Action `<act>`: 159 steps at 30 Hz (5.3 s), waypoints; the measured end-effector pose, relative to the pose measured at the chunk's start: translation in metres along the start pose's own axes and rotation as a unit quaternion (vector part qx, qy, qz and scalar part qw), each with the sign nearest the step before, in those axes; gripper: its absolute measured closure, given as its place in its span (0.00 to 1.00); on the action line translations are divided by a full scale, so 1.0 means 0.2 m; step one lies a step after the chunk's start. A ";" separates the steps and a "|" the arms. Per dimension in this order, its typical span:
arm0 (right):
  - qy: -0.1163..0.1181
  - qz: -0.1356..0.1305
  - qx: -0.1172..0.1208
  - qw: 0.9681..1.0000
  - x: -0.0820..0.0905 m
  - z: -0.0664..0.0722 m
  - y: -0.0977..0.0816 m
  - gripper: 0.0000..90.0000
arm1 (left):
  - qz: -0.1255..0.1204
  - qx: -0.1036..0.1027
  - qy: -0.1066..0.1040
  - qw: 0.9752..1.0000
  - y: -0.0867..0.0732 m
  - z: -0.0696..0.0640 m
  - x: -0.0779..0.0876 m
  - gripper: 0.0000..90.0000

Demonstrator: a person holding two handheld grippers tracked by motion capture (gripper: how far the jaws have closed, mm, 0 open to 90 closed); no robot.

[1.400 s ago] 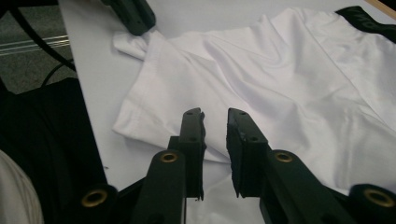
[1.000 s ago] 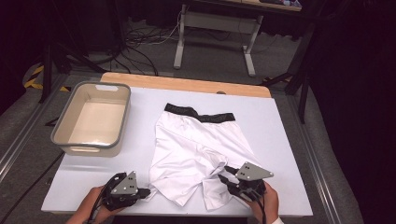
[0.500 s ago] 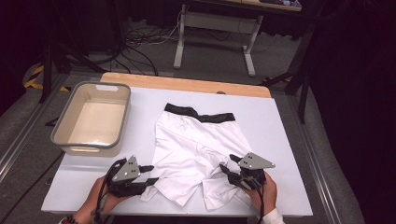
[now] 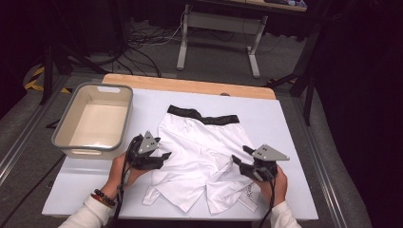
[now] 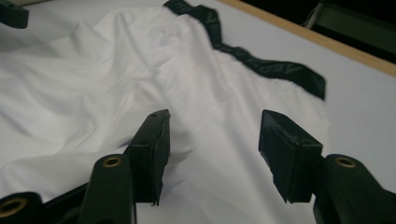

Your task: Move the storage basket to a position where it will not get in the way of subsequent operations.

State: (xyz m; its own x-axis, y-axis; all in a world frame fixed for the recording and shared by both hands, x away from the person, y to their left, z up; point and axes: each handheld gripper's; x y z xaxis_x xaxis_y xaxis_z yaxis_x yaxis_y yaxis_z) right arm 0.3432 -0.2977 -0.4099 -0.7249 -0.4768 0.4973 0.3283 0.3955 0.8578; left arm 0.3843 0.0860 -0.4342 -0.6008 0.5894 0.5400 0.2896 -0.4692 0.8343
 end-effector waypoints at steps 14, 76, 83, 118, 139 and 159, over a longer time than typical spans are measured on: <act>-0.022 0.046 -0.064 0.997 -0.35 -0.48 0.12 0.31 | 0.007 0.069 0.044 0.997 0.20 0.27 -0.30 0.13; -0.124 0.076 -0.090 0.985 -0.58 -0.58 0.25 0.69 | 0.081 0.074 0.088 0.990 0.32 0.41 -0.51 0.68; -0.088 0.040 -0.075 0.993 -0.36 -0.49 0.19 0.64 | 0.025 0.033 0.043 0.998 0.26 0.22 -0.29 0.62; 0.042 0.130 -0.037 0.990 0.28 0.05 -0.38 0.98 | 0.084 -0.057 -0.113 0.988 -0.32 -0.31 0.26 0.75; -0.081 0.092 -0.064 0.990 0.42 -0.11 -0.41 0.87 | 0.082 -0.032 -0.057 0.994 -0.45 -0.19 0.46 0.95; 0.024 0.003 0.003 1.000 0.19 0.08 -0.10 0.88 | -0.009 -0.043 -0.070 0.997 -0.21 -0.35 0.50 0.57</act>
State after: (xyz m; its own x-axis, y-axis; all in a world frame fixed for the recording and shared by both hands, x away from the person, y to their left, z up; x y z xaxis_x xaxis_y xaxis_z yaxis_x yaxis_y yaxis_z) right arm 0.2996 -0.3111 -0.4102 -0.6925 -0.5117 0.5085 0.3290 0.4033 0.8539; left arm 0.2598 0.1193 -0.4220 -0.4930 0.6819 0.5403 0.2116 -0.5084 0.8347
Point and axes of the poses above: each handheld gripper's, and its own axes: x roughly backward along the jaws, y roughly out of its top, z roughly to its left, and after that the axes turned 2 degrees about y, right-handed
